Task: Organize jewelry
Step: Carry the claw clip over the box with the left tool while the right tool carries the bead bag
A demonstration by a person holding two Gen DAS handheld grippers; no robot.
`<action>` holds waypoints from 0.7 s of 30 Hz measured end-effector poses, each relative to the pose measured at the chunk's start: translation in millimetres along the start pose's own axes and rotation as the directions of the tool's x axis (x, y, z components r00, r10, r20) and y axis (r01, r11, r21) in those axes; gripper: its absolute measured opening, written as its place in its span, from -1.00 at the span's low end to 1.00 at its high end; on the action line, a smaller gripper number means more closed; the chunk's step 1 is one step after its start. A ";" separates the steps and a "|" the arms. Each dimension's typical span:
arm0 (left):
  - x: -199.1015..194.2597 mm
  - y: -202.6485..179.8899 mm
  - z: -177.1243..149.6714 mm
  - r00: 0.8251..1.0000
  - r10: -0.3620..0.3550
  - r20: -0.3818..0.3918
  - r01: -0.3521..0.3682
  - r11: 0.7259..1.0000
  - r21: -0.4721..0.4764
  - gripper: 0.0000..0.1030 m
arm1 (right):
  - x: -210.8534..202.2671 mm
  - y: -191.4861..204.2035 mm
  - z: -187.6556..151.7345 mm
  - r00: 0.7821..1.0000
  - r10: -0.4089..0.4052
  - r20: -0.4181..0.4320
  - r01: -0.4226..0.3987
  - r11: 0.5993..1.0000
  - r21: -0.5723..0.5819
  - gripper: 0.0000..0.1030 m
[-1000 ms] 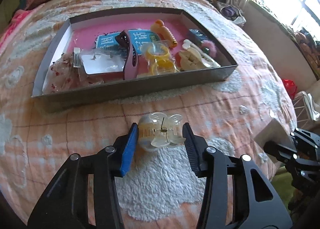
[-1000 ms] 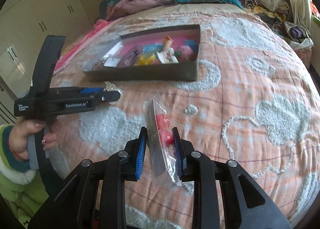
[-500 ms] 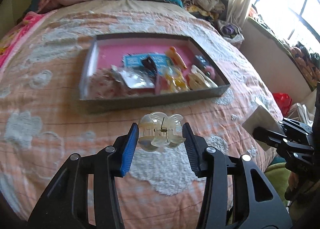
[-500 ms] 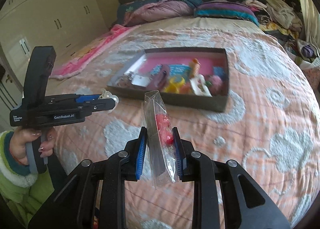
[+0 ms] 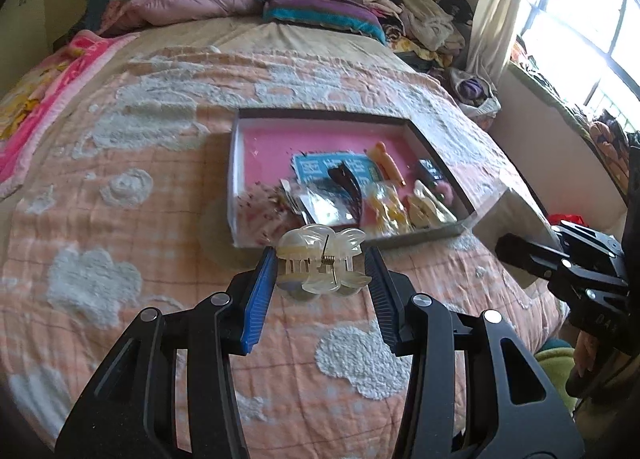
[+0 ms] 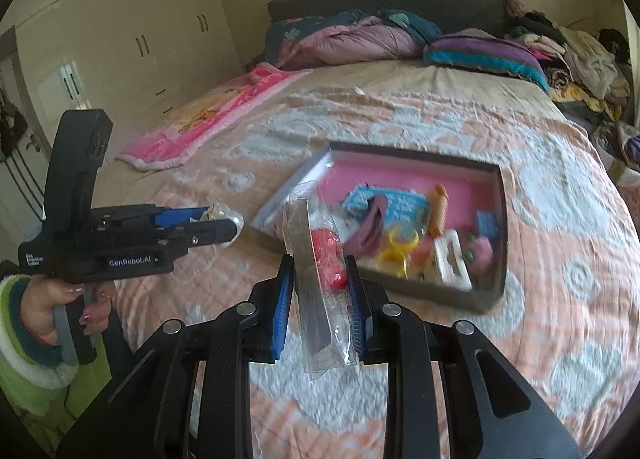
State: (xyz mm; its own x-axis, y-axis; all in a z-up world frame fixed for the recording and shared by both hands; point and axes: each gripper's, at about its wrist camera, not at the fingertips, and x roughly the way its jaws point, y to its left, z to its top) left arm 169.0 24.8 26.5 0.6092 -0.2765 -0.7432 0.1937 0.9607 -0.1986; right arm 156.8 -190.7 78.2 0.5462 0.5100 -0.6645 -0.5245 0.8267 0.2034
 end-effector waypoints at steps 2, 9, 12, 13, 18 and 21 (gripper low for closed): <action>-1.4 3.1 7.1 1.000 0.004 0.008 -0.004 1.000 -0.004 -0.28 | 2.4 -0.1 9.4 1.000 0.005 0.012 -0.005 1.000 -0.003 -0.53; 5.1 4.5 30.9 1.000 0.012 0.024 -0.012 1.000 -0.003 -0.28 | 8.8 -14.2 32.6 0.999 -0.010 0.043 0.009 1.000 0.014 -0.53; 11.5 2.2 39.2 1.000 0.009 0.024 -0.009 1.000 0.002 -0.28 | 11.5 -24.9 38.0 0.999 -0.022 0.048 0.021 0.999 0.026 -0.53; 13.8 1.3 41.2 1.000 0.006 0.023 -0.006 1.000 0.002 -0.28 | 13.1 -30.1 40.2 0.998 -0.028 0.048 0.026 0.999 0.035 -0.53; 31.6 -5.4 52.5 1.000 -0.004 0.010 0.004 1.000 0.011 -0.28 | 18.8 -52.2 46.9 0.998 -0.048 0.045 0.045 0.997 0.069 -0.53; 40.5 -8.8 56.6 1.000 -0.007 0.002 0.007 1.000 0.017 -0.28 | 22.9 -65.3 50.2 0.997 -0.064 0.041 0.060 0.994 0.089 -0.53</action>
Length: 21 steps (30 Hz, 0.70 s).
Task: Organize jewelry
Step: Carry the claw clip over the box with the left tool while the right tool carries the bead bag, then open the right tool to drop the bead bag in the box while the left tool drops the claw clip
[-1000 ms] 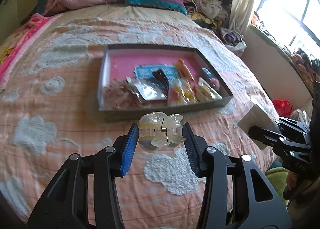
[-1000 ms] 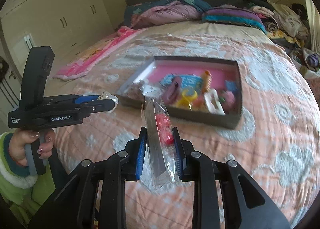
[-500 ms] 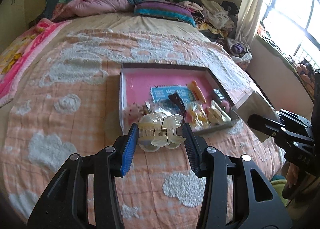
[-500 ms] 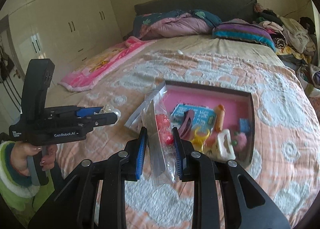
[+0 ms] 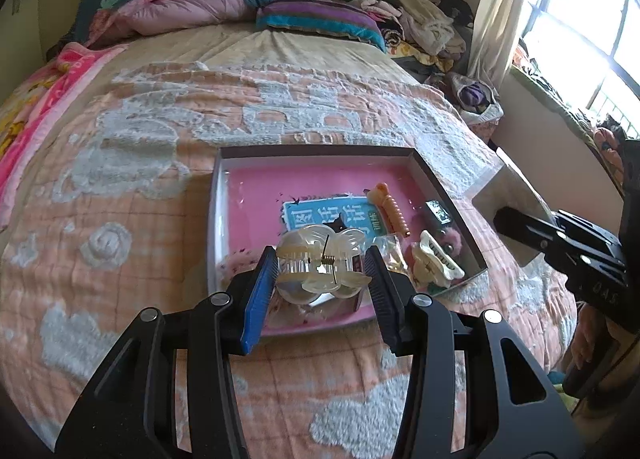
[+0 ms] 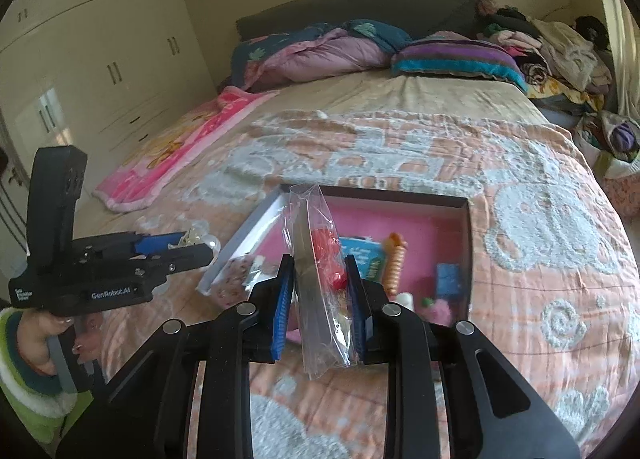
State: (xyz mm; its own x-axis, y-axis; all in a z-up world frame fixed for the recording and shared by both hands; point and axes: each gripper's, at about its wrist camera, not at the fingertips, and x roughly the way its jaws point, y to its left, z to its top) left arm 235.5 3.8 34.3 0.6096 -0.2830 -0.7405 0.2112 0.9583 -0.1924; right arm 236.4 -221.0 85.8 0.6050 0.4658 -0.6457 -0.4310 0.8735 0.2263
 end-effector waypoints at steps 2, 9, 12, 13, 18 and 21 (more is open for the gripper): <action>6.8 -2.3 3.1 1.000 -0.002 -0.006 0.002 1.000 0.006 -0.28 | 4.1 -8.5 2.4 1.000 -0.012 -0.002 0.012 1.000 0.014 -0.53; 26.5 -6.0 8.4 1.000 -0.011 -0.027 0.011 1.000 0.013 -0.28 | 15.6 -27.4 7.7 0.999 -0.037 -0.009 0.037 0.998 0.047 -0.53; 34.6 -5.5 8.8 0.999 -0.013 -0.036 0.013 1.000 0.009 -0.28 | 20.8 -30.9 10.2 0.999 -0.047 -0.012 0.047 0.998 0.049 -0.53; 38.3 -5.1 8.1 0.999 -0.015 -0.042 0.015 1.000 0.005 -0.28 | 22.7 -31.7 10.4 0.999 -0.051 -0.014 0.052 0.998 0.048 -0.53; 51.3 -5.2 2.9 0.998 -0.019 -0.067 0.020 1.000 0.005 -0.28 | 34.8 -34.8 5.5 0.998 -0.049 -0.033 0.051 0.997 0.052 -0.53; 57.8 -5.6 -0.9 0.996 -0.020 -0.082 0.021 1.000 0.005 -0.28 | 44.5 -35.5 -0.9 0.998 -0.037 -0.053 0.041 0.997 0.067 -0.53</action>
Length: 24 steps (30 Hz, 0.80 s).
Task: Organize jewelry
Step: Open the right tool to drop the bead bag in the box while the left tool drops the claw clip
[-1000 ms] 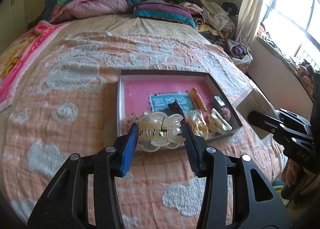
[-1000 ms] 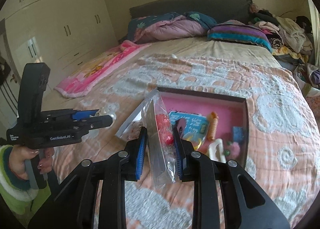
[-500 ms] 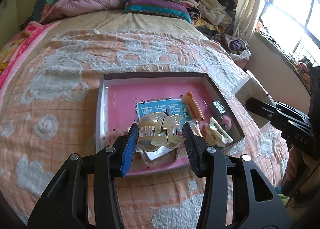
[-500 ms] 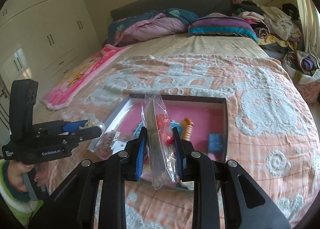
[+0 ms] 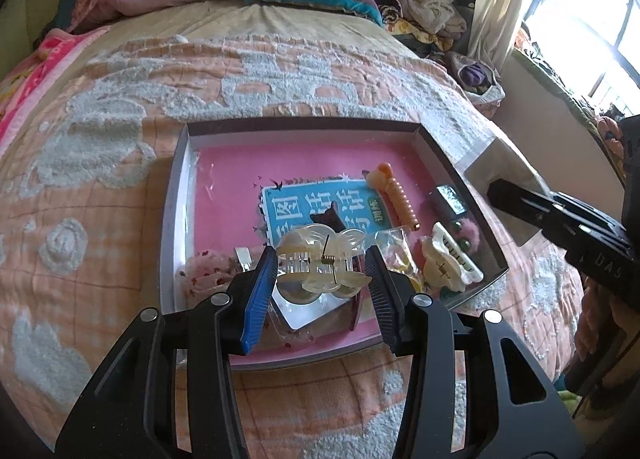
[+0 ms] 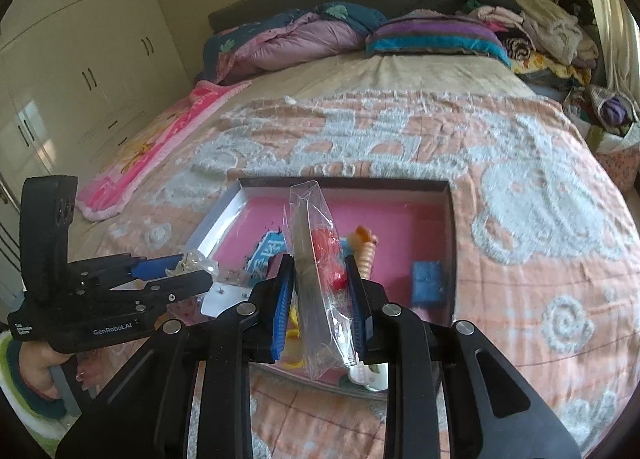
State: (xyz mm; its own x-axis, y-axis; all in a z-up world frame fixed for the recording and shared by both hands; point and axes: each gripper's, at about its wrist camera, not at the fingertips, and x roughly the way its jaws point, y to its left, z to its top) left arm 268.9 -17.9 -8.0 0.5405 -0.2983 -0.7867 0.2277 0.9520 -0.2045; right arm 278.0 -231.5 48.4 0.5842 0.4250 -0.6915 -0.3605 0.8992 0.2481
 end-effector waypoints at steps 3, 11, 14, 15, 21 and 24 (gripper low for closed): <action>3.8 -1.8 -2.4 1.000 0.000 -0.008 0.000 1.000 0.011 -0.28 | 7.9 -0.2 -4.1 1.000 0.007 -0.016 -0.007 1.000 0.006 -0.53; 12.6 -1.1 -7.3 0.999 0.007 -0.032 -0.006 1.000 0.013 -0.28 | 24.4 4.9 -14.4 0.998 0.021 -0.057 -0.021 1.000 0.007 -0.52; 13.0 -1.3 -7.8 0.999 0.007 -0.034 -0.006 1.000 0.012 -0.28 | 27.6 6.0 -16.5 0.998 0.023 -0.066 -0.022 1.000 0.011 -0.48; 13.4 -1.2 -8.0 0.999 0.007 -0.035 -0.006 1.000 0.012 -0.28 | 28.4 6.2 -16.7 0.997 0.022 -0.067 -0.021 1.000 0.012 -0.48; 15.0 -1.3 -7.9 0.999 0.010 -0.037 -0.009 1.000 0.013 -0.28 | 28.7 5.1 -15.8 0.998 0.002 -0.062 -0.001 1.000 0.019 -0.15; 15.2 -2.1 -7.2 0.999 0.007 -0.036 -0.007 1.000 0.014 -0.28 | 22.2 1.8 -15.5 0.999 0.000 -0.049 0.002 0.999 0.037 -0.01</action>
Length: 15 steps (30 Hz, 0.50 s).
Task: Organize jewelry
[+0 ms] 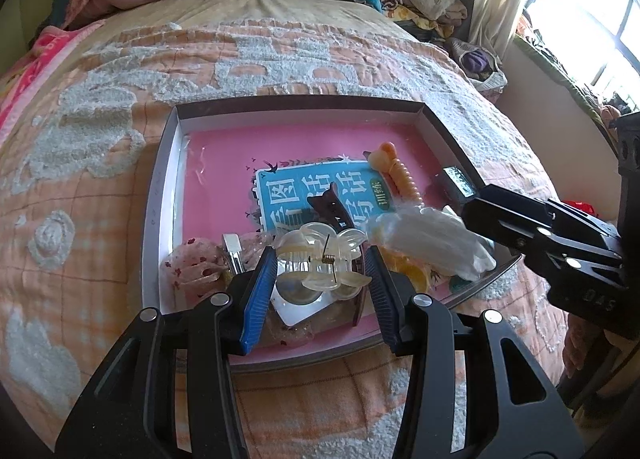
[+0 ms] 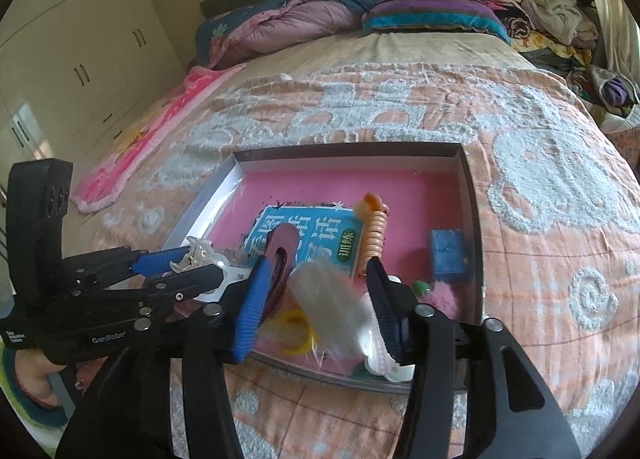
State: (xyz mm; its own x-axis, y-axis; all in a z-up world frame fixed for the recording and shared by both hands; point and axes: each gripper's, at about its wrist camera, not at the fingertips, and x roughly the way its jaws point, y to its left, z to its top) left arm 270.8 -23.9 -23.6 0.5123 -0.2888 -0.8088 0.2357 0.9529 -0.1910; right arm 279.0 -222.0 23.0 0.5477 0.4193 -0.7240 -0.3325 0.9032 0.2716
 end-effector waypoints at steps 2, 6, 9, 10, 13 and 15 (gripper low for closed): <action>-2.7 -1.4 0.5 1.000 0.000 0.008 0.000 1.000 0.005 -0.27 | -7.3 -2.4 -0.8 1.000 -0.003 0.014 0.003 1.000 0.015 0.17; -8.9 -2.9 4.0 1.000 0.008 0.018 -0.008 1.000 0.006 -0.11 | -22.7 -6.8 -2.8 0.999 -0.007 0.037 0.006 0.999 0.042 0.36; -18.0 -4.5 6.4 0.999 0.015 0.034 -0.015 1.000 0.004 -0.02 | -35.9 -7.3 -4.9 0.998 -0.017 0.058 0.015 0.999 0.046 0.49; -21.0 -5.4 6.9 0.999 0.018 0.040 -0.018 1.000 0.003 0.01 | -39.4 -7.1 -5.3 0.998 -0.020 0.063 0.017 0.999 0.046 0.53; -33.2 -8.0 8.1 0.998 0.023 0.060 -0.023 1.000 -0.002 0.13 | -54.2 -5.4 -7.1 0.996 -0.027 0.085 0.023 0.999 0.044 0.56; -41.3 -10.4 8.6 0.997 0.027 0.074 -0.027 1.000 -0.002 0.22 | -64.5 -3.6 -7.9 0.994 -0.030 0.100 0.026 0.999 0.039 0.58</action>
State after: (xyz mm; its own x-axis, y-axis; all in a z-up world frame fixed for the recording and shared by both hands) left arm 254.3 -22.7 16.6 0.5785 -0.2688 -0.7701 0.2201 0.9606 -0.1700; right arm 238.8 -253.0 63.7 0.6318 0.3990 -0.6645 -0.2875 0.9168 0.2771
